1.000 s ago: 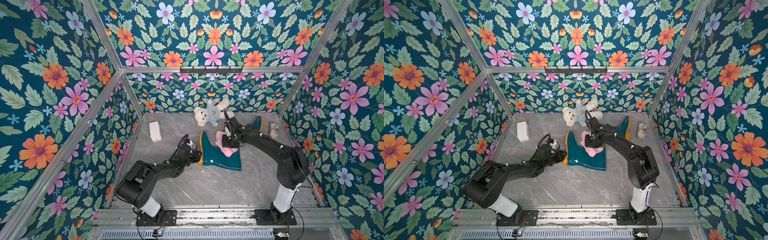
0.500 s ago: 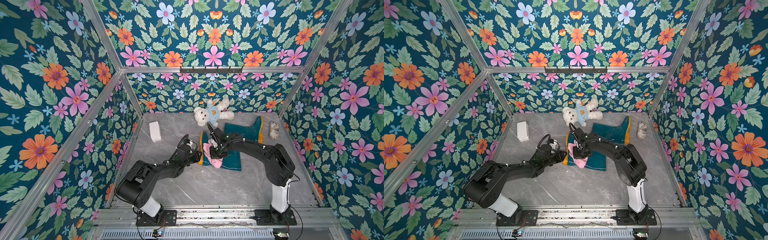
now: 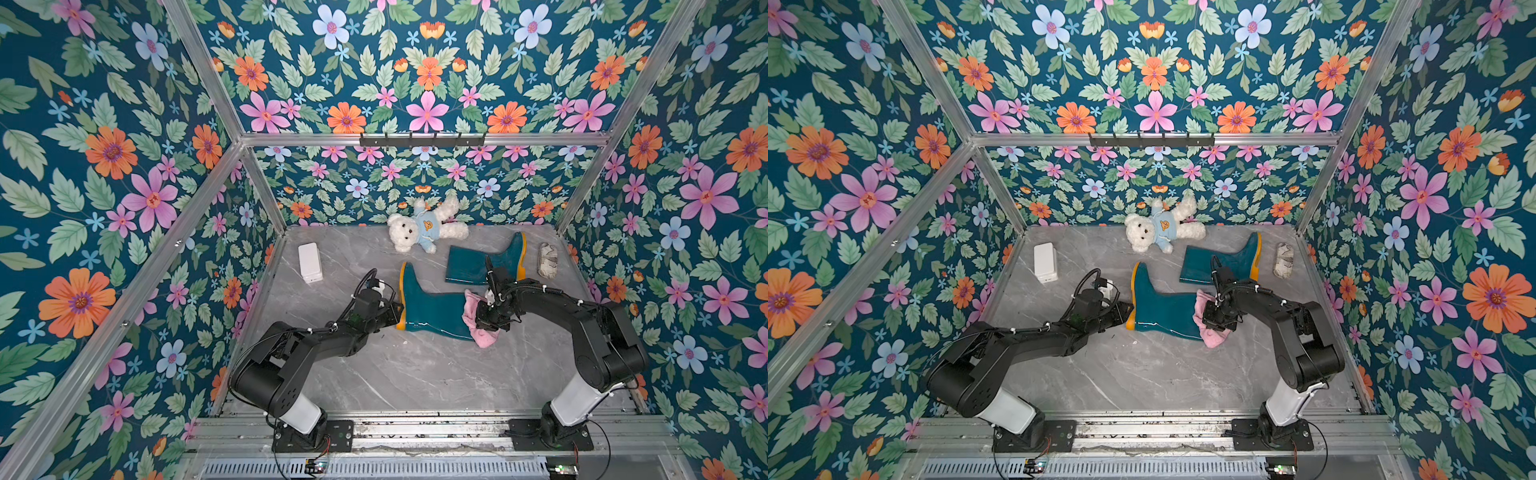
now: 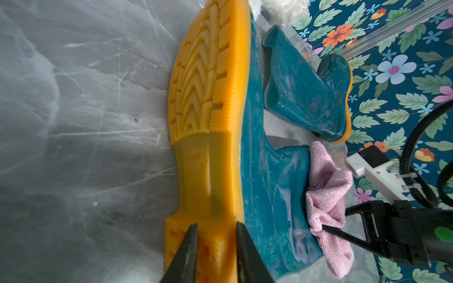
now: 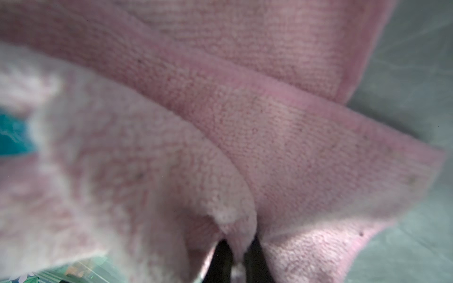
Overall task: Wipe the rubber boots with a cloth
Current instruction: Wipe the dirt off the rubber boot.
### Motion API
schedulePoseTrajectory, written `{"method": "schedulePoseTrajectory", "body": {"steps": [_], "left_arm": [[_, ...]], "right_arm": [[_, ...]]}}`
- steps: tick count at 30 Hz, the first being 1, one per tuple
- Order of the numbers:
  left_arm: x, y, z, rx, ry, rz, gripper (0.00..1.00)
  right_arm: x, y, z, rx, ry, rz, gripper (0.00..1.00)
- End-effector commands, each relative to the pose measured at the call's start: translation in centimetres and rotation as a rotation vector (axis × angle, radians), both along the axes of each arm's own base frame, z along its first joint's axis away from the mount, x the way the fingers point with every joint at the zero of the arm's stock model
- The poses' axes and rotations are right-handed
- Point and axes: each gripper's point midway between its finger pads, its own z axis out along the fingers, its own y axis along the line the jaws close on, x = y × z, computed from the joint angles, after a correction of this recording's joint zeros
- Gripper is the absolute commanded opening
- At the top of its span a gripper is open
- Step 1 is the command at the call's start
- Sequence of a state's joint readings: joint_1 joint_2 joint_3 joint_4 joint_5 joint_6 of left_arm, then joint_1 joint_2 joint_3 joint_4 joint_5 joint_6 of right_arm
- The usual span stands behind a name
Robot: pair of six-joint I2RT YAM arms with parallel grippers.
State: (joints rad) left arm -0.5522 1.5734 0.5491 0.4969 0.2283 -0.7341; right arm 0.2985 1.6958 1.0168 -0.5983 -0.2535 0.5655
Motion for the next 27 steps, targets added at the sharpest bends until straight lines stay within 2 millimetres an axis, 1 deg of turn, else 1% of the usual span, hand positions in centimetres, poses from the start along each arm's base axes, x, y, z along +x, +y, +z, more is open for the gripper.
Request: {"method": "schedulePoseTrajectory", "body": {"steps": [1, 2, 3, 5, 7, 9, 11, 13, 15, 16, 18, 19, 20, 23, 27], "left_arm": [[-4.9, 3.6, -6.4, 0.201, 0.279, 0.015, 0.27], [-4.9, 3.6, -6.5, 0.202, 0.280, 0.014, 0.27], [-4.9, 3.6, -6.4, 0.200, 0.280, 0.015, 0.27], [-4.9, 3.5, -6.5, 0.200, 0.282, 0.015, 0.27], [-4.9, 3.5, -6.5, 0.201, 0.284, 0.014, 0.27], [-4.9, 3.5, -6.5, 0.201, 0.283, 0.014, 0.28], [-4.9, 3.5, -6.6, 0.200, 0.285, 0.013, 0.28], [-4.9, 3.4, -6.6, 0.199, 0.284, 0.010, 0.28], [-4.8, 3.4, -6.5, 0.197, 0.283, 0.009, 0.28], [-4.8, 3.3, -6.5, 0.196, 0.283, 0.007, 0.28], [-4.8, 3.3, -6.5, 0.194, 0.282, 0.007, 0.28], [-4.8, 3.3, -6.4, 0.193, 0.281, 0.007, 0.28], [-4.8, 3.3, -6.4, 0.193, 0.281, 0.007, 0.28], [-4.9, 3.3, -6.4, 0.192, 0.281, 0.006, 0.28], [-4.9, 3.3, -6.4, 0.192, 0.281, 0.003, 0.27]], "right_arm": [[1.2, 0.5, 0.8, -0.016, -0.036, 0.008, 0.00], [1.5, 1.2, 1.3, -0.016, -0.054, 0.026, 0.00], [1.9, 2.4, 2.0, -0.019, -0.076, 0.055, 0.00], [2.3, 5.2, 3.4, -0.019, -0.111, 0.121, 0.00], [2.5, 8.9, 4.7, -0.002, -0.152, 0.189, 0.00], [2.3, 12.6, 5.4, 0.016, -0.170, 0.255, 0.00], [2.0, 15.8, 5.6, 0.030, -0.174, 0.311, 0.00], [1.3, 18.4, 5.2, 0.042, -0.160, 0.364, 0.00], [0.4, 20.1, 4.3, 0.048, -0.137, 0.404, 0.00], [-0.1, 20.5, 3.8, 0.044, -0.126, 0.422, 0.00], [-1.1, 20.5, 2.9, 0.025, -0.101, 0.439, 0.00], [-1.5, 20.0, 2.4, 0.013, -0.088, 0.438, 0.00], [-1.8, 19.2, 2.1, -0.005, -0.086, 0.427, 0.00], [-2.4, 16.3, 1.3, -0.032, -0.071, 0.384, 0.00], [-3.1, 11.0, 0.4, -0.062, -0.045, 0.289, 0.00]]}}
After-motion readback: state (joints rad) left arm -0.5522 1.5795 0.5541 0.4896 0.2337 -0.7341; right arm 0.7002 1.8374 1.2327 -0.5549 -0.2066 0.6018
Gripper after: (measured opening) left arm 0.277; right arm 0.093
